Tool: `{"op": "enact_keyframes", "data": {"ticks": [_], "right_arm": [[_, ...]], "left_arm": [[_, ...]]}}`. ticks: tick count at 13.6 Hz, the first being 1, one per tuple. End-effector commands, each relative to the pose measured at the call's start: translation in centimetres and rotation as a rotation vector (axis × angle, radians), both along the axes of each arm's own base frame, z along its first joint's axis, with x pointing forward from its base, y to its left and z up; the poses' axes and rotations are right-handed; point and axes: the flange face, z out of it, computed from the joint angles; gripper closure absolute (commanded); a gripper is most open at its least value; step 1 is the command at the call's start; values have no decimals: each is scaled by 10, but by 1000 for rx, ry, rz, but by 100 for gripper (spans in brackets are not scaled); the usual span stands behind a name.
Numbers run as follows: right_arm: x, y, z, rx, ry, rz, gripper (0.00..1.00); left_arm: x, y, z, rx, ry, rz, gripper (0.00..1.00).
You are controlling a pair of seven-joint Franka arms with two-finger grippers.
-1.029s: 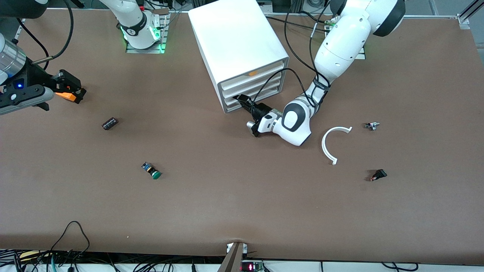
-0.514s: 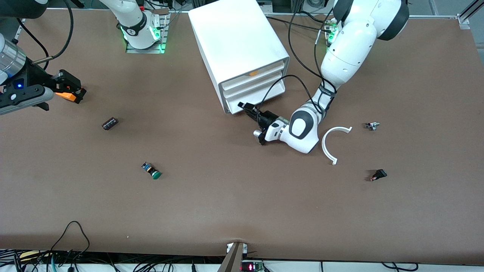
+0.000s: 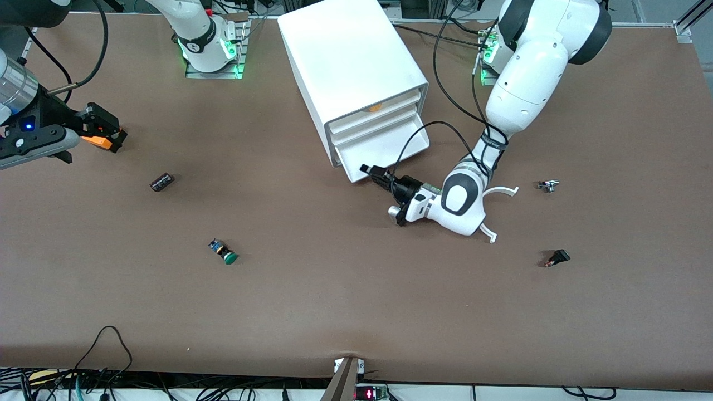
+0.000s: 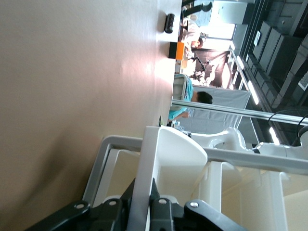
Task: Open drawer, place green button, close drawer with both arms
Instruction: 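Grip the drawer handle with the left gripper and pull it open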
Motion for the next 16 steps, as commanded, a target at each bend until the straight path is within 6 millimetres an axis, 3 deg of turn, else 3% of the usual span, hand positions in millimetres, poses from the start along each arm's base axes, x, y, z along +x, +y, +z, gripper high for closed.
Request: {"op": "enact_keyframes", "data": {"ticks": [1, 7, 9, 10, 11, 13, 15, 16], "right_arm": [[1, 0, 4, -8, -10, -10, 0], [8, 4, 11, -1, -31, -7, 0], [19, 5, 0, 9, -47, 4, 0], [21, 5, -4, 19, -44, 2, 0], [24, 5, -11, 29, -29, -3, 0], [27, 5, -21, 28, -8, -10, 0], [27, 2, -27, 26, 12, 0, 0], [31, 5, -41, 23, 38, 11, 0]], "left_arm": [[37, 37, -5, 67, 2, 134, 100], [52, 50, -14, 136, -51, 258, 100], [56, 55, -13, 143, -60, 271, 100], [56, 55, -13, 146, -60, 273, 60], [55, 56, -14, 147, -58, 273, 1], [61, 62, 0, 172, -60, 267, 0], [65, 70, 33, 286, -43, 190, 0], [71, 79, 57, 340, -19, 169, 0]]}}
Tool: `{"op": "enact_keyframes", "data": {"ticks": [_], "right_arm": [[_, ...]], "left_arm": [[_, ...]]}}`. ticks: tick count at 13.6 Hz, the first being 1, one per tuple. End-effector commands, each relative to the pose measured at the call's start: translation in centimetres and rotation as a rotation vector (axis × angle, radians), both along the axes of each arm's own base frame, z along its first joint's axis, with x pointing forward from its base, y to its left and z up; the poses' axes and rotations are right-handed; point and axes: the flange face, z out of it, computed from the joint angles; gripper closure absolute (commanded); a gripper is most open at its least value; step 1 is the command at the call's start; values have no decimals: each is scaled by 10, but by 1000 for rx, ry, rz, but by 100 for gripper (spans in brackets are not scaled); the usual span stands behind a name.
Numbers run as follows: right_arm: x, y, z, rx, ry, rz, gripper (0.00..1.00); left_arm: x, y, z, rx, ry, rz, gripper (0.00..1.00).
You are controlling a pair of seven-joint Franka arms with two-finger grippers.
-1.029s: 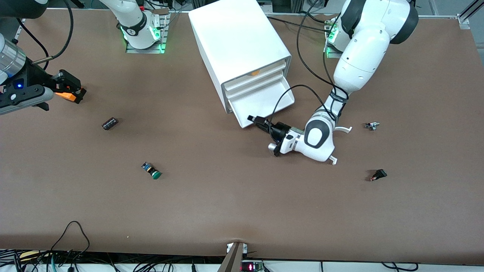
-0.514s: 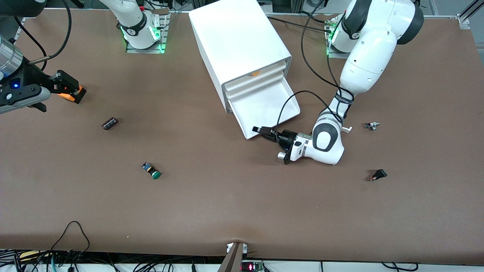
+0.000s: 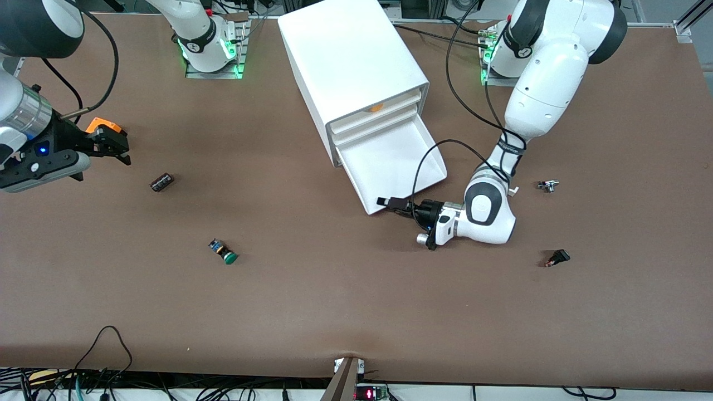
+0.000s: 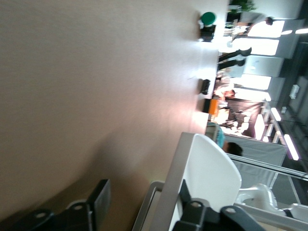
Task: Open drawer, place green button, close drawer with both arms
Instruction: 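Reach the right gripper to the green button while the left gripper withdraws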
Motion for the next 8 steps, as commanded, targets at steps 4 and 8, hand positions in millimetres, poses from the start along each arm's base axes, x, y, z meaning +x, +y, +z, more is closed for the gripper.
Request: {"op": "enact_keyframes", "data": {"ticks": [4, 8], "right_arm": [[8, 41, -61, 2, 177, 145, 0], [31, 57, -129, 12, 175, 271, 0]], "left_arm": [[24, 56, 130, 336, 26, -124, 0], [27, 84, 237, 746, -119, -163, 0]]}}
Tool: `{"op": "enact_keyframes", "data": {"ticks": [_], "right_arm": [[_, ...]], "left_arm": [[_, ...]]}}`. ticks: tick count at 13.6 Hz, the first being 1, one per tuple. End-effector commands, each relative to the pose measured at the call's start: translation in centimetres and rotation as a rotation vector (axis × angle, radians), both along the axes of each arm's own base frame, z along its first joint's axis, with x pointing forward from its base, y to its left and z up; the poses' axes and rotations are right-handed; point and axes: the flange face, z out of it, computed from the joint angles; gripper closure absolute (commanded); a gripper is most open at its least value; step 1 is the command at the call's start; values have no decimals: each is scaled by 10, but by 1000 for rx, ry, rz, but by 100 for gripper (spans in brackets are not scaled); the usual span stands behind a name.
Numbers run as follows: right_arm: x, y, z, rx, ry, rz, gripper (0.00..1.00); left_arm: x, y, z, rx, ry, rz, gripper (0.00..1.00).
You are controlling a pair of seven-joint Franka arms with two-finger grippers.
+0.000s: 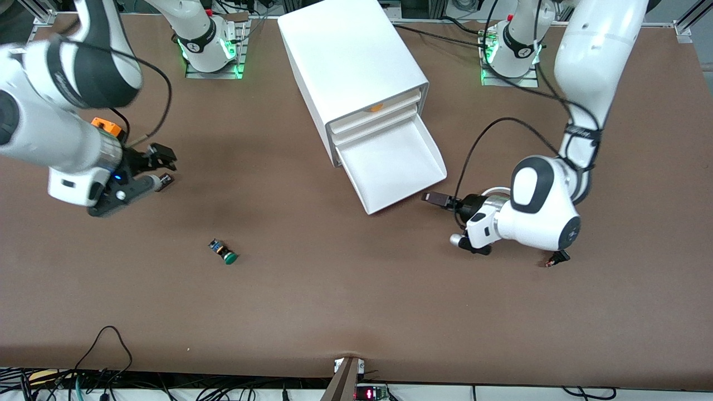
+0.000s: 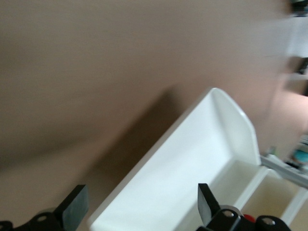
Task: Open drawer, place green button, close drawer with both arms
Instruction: 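Reach the right gripper to the green button while the left gripper withdraws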
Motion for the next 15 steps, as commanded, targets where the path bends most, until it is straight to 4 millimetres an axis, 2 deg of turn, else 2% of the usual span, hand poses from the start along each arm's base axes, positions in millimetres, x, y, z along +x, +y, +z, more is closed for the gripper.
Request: {"op": "enact_keyframes", "data": {"ticks": [1, 2, 6, 8, 10, 12, 15], "right_arm": [[14, 2, -36, 40, -24, 128, 0], [20, 3, -56, 48, -37, 174, 0], [39, 18, -126, 62, -85, 286, 0], [34, 26, -160, 63, -135, 299, 0], [31, 28, -194, 64, -177, 317, 0], [35, 31, -214, 67, -209, 347, 0], [41, 32, -227, 61, -252, 360, 0]], "left_arm": [[-12, 17, 73, 218, -92, -52, 0], [-15, 27, 95, 270, -114, -79, 0], [-18, 114, 166, 374, -169, -9, 0], [-24, 168, 186, 395, -147, 53, 0], [-34, 208, 207, 442, -145, 75, 0], [-43, 226, 221, 457, -138, 84, 0], [-48, 241, 225, 462, -119, 115, 0]]}}
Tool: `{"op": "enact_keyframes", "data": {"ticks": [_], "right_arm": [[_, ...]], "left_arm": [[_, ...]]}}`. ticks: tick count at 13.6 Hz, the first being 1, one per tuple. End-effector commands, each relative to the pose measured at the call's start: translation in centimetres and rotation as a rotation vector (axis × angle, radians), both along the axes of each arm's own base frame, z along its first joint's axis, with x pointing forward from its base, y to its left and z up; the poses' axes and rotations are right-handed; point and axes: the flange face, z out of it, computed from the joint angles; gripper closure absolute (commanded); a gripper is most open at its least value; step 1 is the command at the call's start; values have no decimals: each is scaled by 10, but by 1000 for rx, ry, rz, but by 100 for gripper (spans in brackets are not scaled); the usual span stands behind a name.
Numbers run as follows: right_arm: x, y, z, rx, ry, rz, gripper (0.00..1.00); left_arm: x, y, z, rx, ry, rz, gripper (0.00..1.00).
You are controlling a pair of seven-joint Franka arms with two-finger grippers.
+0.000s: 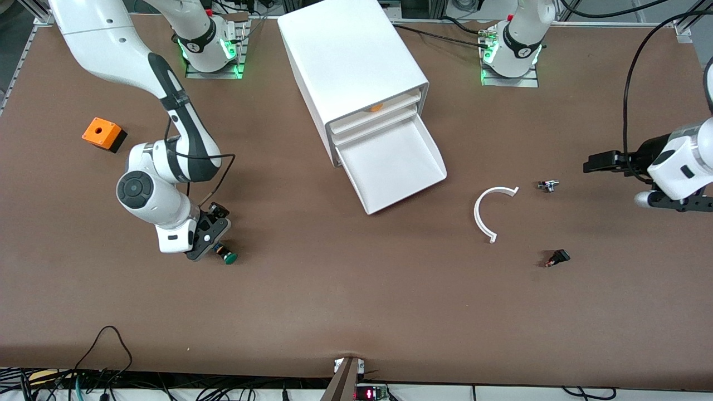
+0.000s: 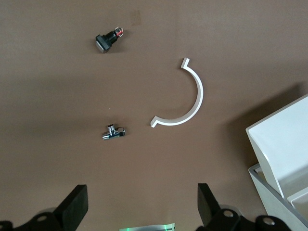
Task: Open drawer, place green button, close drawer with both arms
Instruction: 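Grasp the green button with the right gripper and lift it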
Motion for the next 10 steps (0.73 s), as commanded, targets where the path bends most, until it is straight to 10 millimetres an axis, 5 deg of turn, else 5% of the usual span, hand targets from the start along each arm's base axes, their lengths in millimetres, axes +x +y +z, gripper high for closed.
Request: {"op": "enact_keyframes", "data": {"ticks": [1, 5, 7, 10], "right_arm": [[4, 1, -8, 6, -38, 25, 0], [5, 1, -28, 8, -60, 55, 14], [5, 0, -27, 7, -60, 55, 53], [7, -2, -26, 5, -64, 69, 81]], "left_arm": [[-8, 14, 6, 24, 1, 9, 0], [-23, 21, 36, 136, -30, -65, 0], [-25, 17, 44, 134, -45, -106, 0], [-22, 12, 44, 158, -54, -130, 0]]}}
